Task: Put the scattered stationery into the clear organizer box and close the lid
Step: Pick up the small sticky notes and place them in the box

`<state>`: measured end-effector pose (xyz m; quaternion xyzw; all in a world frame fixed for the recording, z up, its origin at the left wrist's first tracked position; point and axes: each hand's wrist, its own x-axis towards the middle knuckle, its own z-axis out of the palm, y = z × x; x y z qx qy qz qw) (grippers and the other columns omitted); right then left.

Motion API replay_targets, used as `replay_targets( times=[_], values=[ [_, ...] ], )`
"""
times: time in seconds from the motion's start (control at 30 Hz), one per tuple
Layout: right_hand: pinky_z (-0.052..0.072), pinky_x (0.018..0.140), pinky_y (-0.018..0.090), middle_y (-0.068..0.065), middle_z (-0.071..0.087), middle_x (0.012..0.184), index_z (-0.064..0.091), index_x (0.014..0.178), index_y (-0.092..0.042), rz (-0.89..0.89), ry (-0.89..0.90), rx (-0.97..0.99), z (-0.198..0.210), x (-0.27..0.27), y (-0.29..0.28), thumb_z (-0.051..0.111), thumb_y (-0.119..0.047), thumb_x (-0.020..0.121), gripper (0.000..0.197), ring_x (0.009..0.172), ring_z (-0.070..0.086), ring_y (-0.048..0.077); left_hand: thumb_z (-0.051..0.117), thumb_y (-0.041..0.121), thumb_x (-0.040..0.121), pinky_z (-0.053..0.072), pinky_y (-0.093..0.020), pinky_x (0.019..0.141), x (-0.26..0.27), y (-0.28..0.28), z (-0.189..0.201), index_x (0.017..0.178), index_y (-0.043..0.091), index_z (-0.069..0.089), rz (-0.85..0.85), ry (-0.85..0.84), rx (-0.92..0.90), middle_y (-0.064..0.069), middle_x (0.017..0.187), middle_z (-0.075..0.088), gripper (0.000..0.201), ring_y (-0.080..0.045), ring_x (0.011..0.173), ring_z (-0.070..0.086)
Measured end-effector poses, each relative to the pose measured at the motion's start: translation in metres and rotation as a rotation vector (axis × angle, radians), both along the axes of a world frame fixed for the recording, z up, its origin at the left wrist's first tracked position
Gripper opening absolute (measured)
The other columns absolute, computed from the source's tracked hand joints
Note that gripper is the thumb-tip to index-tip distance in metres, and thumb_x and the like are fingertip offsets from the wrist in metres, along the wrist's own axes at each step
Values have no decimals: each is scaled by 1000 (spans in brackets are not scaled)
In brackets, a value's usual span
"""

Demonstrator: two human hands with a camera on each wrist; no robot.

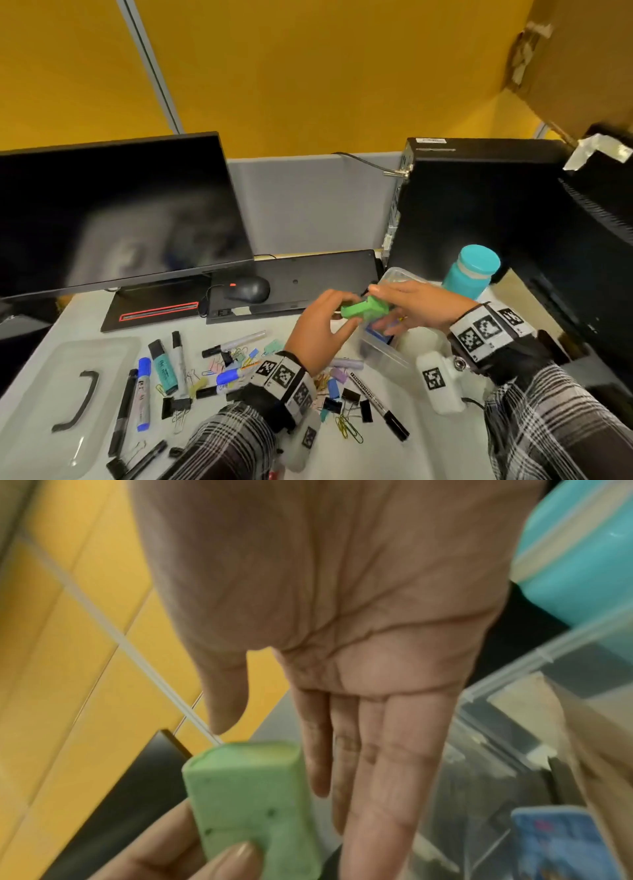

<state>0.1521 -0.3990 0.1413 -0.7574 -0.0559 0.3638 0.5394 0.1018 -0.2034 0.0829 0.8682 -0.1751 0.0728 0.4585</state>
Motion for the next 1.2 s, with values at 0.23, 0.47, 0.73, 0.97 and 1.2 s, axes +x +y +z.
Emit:
replay_targets(
  times=[0.23, 0.47, 0.73, 0.97, 1.2],
  values=[
    [53, 93, 38, 8, 68, 114, 64, 118, -18, 14, -2, 65, -3, 13, -31, 77, -31, 71, 50, 105, 66, 23, 58, 29, 90, 42, -24, 99, 13, -27, -2, 127, 33, 47, -6, 1, 95, 12, 125, 53, 39, -3, 114, 50],
    [47, 86, 33, 8, 44, 118, 51, 119, -16, -40, -527, -850, -33, 41, -8, 79, -40, 68, 64, 103, 55, 24, 44, 35, 97, 24, -34, 116, 6, -30, -30, 150, 20, 16, -82, 238, 463, 4, 158, 17, 62, -16, 142, 21],
    [50, 74, 33, 6, 59, 110, 55, 117, -15, 21, -507, -1100, -59, 63, 8, 70, -46, 75, 54, 90, 61, 23, 44, 42, 95, 19, -33, 117, 4, -27, -35, 151, 21, 6, -117, 206, 590, 7, 160, 1, 71, -14, 145, 13],
    [45, 83, 9, 15, 48, 137, 45, 134, -5, 78, -443, -1066, -80, 64, 8, 50, -29, 95, 46, 123, 48, 28, 49, 28, 93, 15, -41, 120, -3, -29, -37, 149, 22, -9, -155, 238, 705, 5, 158, -17, 81, -18, 147, 2],
    [46, 82, 31, 9, 62, 115, 58, 118, -10, 44, -438, -1056, -61, 63, 6, 54, -38, 91, 39, 101, 61, 24, 58, 13, 88, 21, -43, 117, 2, -26, -35, 149, 21, -10, -202, 316, 671, 6, 157, -19, 92, -21, 146, 8]
  ],
)
